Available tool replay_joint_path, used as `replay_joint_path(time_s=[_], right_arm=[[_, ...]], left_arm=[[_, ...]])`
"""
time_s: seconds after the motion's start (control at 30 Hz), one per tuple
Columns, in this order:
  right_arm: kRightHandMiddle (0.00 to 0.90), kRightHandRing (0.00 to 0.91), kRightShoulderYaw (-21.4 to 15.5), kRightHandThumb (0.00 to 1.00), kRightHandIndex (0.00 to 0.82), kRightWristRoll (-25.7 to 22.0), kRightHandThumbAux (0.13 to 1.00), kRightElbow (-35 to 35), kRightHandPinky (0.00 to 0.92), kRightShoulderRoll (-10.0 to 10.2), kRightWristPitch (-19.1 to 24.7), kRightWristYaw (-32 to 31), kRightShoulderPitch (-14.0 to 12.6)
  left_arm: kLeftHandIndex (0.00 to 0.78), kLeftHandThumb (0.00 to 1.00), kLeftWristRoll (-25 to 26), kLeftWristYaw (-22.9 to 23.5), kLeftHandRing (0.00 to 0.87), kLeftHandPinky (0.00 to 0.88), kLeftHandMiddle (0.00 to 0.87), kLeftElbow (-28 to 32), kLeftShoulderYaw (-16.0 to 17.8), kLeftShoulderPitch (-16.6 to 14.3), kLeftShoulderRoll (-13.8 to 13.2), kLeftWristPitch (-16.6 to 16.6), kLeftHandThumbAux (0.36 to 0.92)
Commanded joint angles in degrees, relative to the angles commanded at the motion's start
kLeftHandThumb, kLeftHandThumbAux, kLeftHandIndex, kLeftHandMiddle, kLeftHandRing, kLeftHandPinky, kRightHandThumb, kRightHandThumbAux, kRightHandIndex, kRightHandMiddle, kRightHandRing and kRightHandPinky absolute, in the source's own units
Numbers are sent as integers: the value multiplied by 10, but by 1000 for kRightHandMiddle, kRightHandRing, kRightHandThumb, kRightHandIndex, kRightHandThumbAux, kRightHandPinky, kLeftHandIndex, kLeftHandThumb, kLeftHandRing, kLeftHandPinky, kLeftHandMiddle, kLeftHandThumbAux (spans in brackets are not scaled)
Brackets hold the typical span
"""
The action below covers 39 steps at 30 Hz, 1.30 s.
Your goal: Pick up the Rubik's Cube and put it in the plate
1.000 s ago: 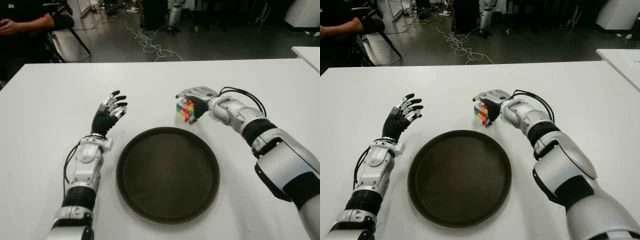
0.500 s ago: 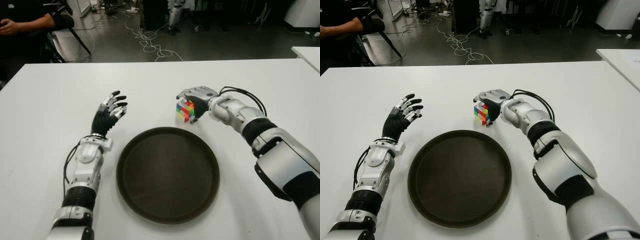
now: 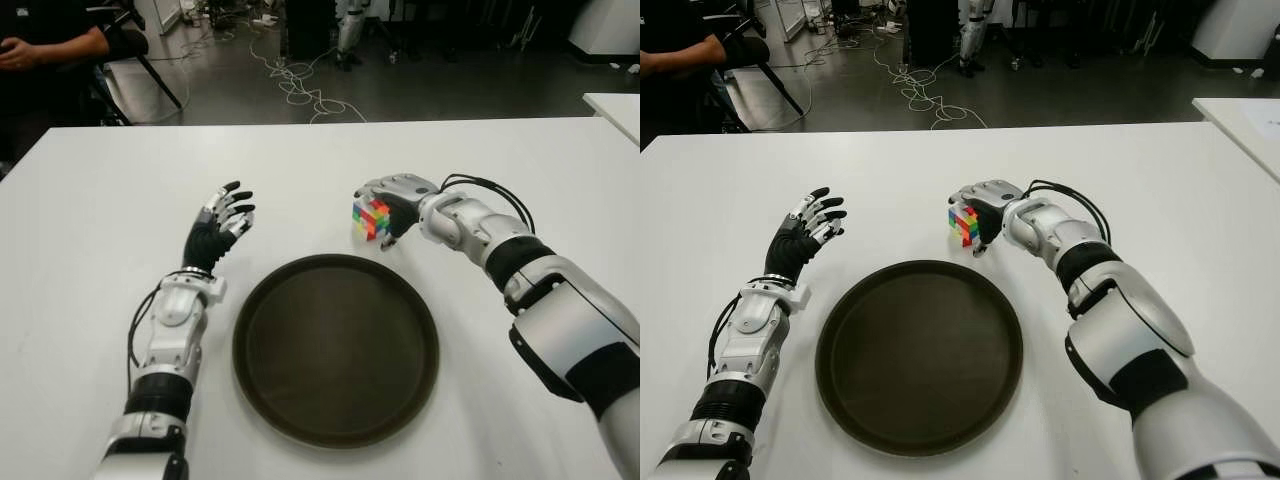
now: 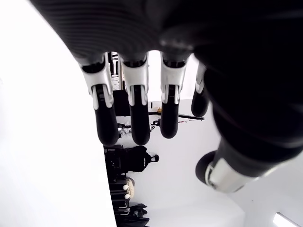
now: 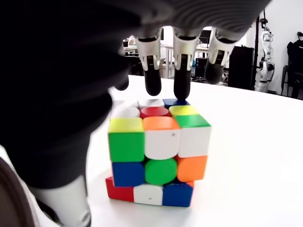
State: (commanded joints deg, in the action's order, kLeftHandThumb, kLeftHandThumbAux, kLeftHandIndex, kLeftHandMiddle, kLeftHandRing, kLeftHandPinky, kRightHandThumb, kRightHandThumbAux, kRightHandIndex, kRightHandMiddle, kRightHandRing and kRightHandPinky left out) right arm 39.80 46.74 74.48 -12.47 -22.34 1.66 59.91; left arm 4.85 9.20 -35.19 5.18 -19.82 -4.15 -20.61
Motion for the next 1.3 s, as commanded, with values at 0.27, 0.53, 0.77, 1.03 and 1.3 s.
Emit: replay_joint_path(time_s=[0.27,0.53,0.77,1.03,1.3], right_arm=[[143,147,-2,0,133,-2,819,2,127,1,4,-4,-2],[151,160,0,0,145,-1,838,3,141,1,3,-8,-1],[145,157,2,0,138,2,839,3,136,1,3,-5,-2],[145,154,-1,0,144,-2,844,3,137,0,0,-1,-4],[143,150,-1,0,140,-2,833,4,130,1,3,-2,-4]], left_arm=[[144,338,-2,0,238,299,233,1,-1,1,-1,-1,707],[138,348,-3,-1,234,296,228,2,-1,1,-1,2,707],[143,356,-2,-2,235,293,232,1,-1,0,-1,3,713],[147,358,1,1,241,302,239,0,0,1,0,2,723],[146,344,-2,-3,231,290,228,2,-1,1,0,3,720]])
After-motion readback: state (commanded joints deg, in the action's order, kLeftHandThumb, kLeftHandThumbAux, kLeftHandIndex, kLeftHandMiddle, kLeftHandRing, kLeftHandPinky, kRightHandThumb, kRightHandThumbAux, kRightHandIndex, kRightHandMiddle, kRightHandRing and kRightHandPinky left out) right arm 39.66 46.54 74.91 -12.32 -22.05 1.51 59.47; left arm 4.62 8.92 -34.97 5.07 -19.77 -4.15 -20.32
